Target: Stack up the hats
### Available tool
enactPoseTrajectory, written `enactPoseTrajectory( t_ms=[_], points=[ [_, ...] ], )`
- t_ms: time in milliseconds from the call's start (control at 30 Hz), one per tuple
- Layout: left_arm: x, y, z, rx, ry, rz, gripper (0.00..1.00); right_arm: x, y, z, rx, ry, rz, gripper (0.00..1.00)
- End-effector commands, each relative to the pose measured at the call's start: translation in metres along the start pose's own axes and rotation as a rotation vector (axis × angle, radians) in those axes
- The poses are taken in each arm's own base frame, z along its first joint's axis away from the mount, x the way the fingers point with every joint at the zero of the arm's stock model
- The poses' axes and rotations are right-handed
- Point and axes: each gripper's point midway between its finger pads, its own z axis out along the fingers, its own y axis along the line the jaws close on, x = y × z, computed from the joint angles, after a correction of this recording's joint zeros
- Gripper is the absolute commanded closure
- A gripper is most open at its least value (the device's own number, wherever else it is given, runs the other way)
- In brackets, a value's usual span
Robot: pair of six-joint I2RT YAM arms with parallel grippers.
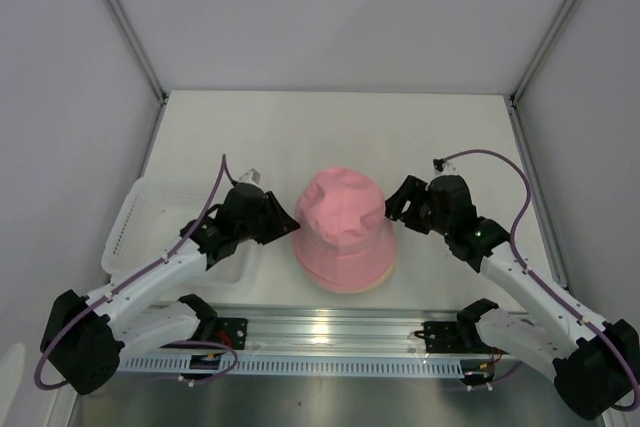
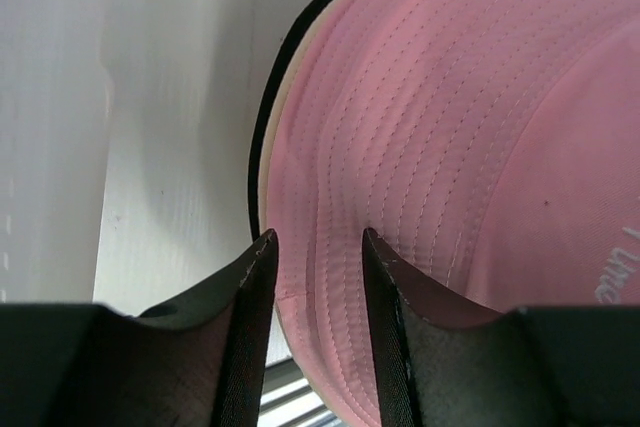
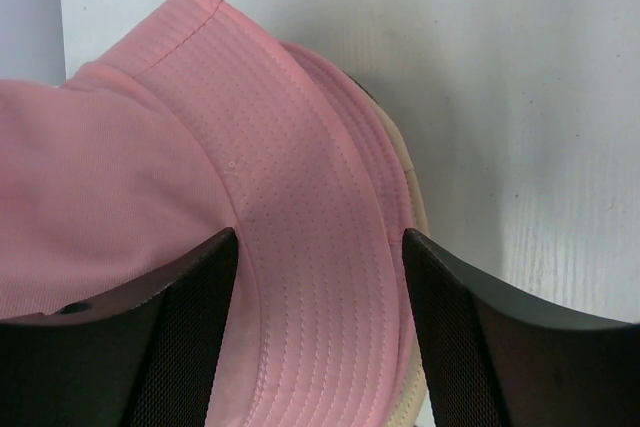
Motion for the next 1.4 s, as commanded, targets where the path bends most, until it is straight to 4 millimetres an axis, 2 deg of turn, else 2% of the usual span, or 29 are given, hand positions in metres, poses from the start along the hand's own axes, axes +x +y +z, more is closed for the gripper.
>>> enactPoseTrajectory(
  t_ms=[0,33,67,200,300,567,667,767,867,900,933,967,1000,1033,1100,1133,1167,1200,1233,1300,1333,1367],
  points=[
    [-0.033,-0.031,0.001,0.061,-0.109,0.091,0.57,-0.01,-0.01,0.003,0.049,-0.074,0.029,0.3],
    [-0.034,-0.031,0.003,0.055,-0.11,0.112,0.57,-0.012,-0.014,0.004,0.069,-0.089,0.03,0.29],
    [-0.038,-0.038,0.003,0.075,-0.122,0.121,0.57,-0.013,-0.015,0.003,0.074,-0.095,0.029,0.29],
    [-0.045,-0.047,0.01,0.089,-0.135,0.146,0.56,-0.021,-0.015,0.006,0.065,-0.144,0.017,0.28],
    [-0.047,-0.048,0.018,0.079,-0.128,0.15,0.56,-0.027,-0.017,0.008,0.072,-0.177,0.007,0.27],
    [-0.04,-0.054,0.037,0.108,-0.08,0.135,0.57,-0.03,-0.018,0.015,0.074,-0.188,0.026,0.26],
    [-0.044,-0.06,0.04,0.118,-0.085,0.144,0.57,-0.033,-0.017,0.017,0.076,-0.199,0.024,0.26],
    [-0.052,-0.063,0.034,0.104,-0.103,0.174,0.57,-0.04,-0.023,0.015,0.115,-0.209,0.006,0.22],
    [-0.076,-0.06,0.014,0.063,-0.182,0.211,0.51,-0.057,-0.037,0.005,0.18,-0.214,-0.015,0.12],
    [-0.088,-0.058,0.001,0.044,-0.233,0.219,0.42,-0.071,-0.031,-0.001,0.175,-0.232,-0.025,0.09],
    [-0.103,-0.057,-0.011,0.025,-0.276,0.246,0.3,-0.08,-0.035,-0.005,0.208,-0.24,-0.028,0.06],
    [-0.11,-0.054,-0.021,-0.001,-0.302,0.264,0.17,-0.086,-0.051,-0.011,0.287,-0.223,-0.024,0.03],
    [-0.116,-0.048,-0.033,-0.045,-0.312,0.283,0.07,-0.112,-0.043,-0.023,0.308,-0.277,-0.07,0.0],
    [-0.136,-0.048,-0.056,-0.069,-0.389,0.313,0.02,-0.123,-0.044,-0.03,0.343,-0.292,-0.091,0.01],
    [-0.151,-0.048,-0.082,-0.088,-0.428,0.34,0.0,-0.136,-0.05,-0.039,0.415,-0.283,-0.167,0.0],
    [-0.16,-0.041,-0.098,-0.098,-0.458,0.356,0.01,-0.154,-0.035,-0.048,0.402,-0.319,-0.187,0.0],
    [-0.164,-0.038,-0.107,-0.103,-0.465,0.363,0.01,-0.158,-0.034,-0.053,0.417,-0.313,-0.204,0.0],
    [-0.175,-0.032,-0.125,-0.129,-0.488,0.364,0.01,-0.164,-0.032,-0.055,0.427,-0.315,-0.228,0.0],
    [-0.175,-0.033,-0.136,-0.107,-0.492,0.373,0.01,-0.175,-0.022,-0.063,0.419,-0.343,-0.236,0.0],
    [-0.179,-0.03,-0.151,-0.1,-0.502,0.398,0.0,-0.183,-0.02,-0.07,0.433,-0.364,-0.242,0.01],
    [-0.182,-0.019,-0.157,-0.131,-0.503,0.405,0.01,-0.185,-0.018,-0.073,0.43,-0.372,-0.256,0.0],
    [-0.181,-0.018,-0.16,-0.123,-0.492,0.406,0.0,-0.188,-0.016,-0.075,0.427,-0.386,-0.256,0.0]
  ],
)
